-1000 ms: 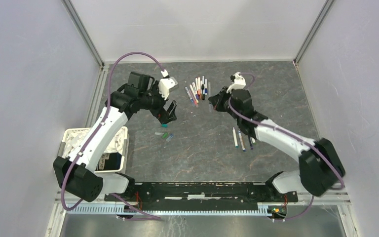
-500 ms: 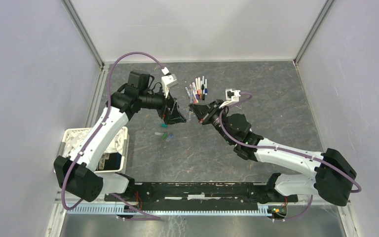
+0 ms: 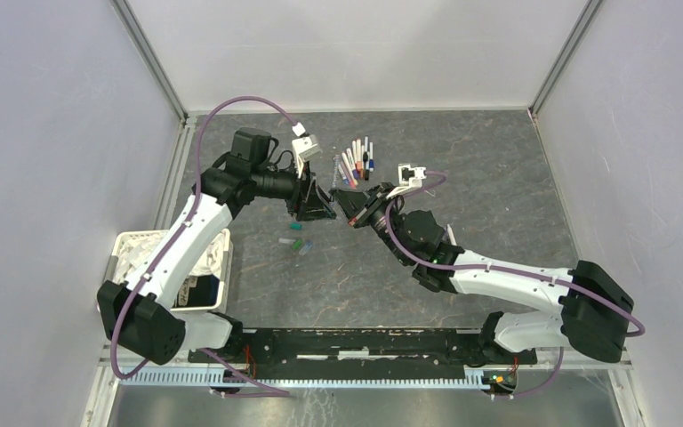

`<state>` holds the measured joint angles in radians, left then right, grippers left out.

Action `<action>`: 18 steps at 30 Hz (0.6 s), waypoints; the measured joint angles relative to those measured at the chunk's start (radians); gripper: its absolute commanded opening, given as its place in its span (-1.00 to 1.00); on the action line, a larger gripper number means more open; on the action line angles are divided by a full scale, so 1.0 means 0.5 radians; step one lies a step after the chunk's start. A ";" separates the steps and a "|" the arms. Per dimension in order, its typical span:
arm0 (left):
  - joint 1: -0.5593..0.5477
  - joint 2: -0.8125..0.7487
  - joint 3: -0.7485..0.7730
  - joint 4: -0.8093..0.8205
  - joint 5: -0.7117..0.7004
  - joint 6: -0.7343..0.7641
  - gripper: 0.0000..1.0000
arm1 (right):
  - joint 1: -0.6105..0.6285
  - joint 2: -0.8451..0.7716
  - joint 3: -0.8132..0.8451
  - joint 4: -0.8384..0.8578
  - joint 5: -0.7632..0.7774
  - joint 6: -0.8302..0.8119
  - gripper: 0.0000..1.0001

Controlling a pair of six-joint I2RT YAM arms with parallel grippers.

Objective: Open the pen caps
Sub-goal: Pick up the pen from the center of the board.

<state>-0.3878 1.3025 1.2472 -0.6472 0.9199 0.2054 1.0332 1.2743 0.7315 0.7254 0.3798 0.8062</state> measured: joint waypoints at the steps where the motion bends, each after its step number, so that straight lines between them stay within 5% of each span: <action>1: 0.000 0.000 -0.008 0.002 0.006 -0.002 -0.03 | 0.000 0.002 0.000 0.000 0.007 -0.005 -1.00; 7: -0.002 -0.001 -0.036 -0.001 0.049 -0.009 -0.62 | 0.002 0.008 0.000 -0.008 0.044 -0.053 -1.00; 10: -0.001 -0.002 -0.037 -0.006 0.037 -0.008 -0.94 | 0.002 0.008 0.000 -0.006 0.049 -0.076 -0.81; 18: 0.008 -0.003 -0.036 -0.162 -0.127 0.255 -0.95 | -0.030 -0.014 0.039 -0.168 -0.039 -0.096 -0.04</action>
<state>-0.3840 1.3010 1.2293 -0.7280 0.8566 0.3328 1.0183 1.2675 0.7509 0.6415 0.3603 0.7582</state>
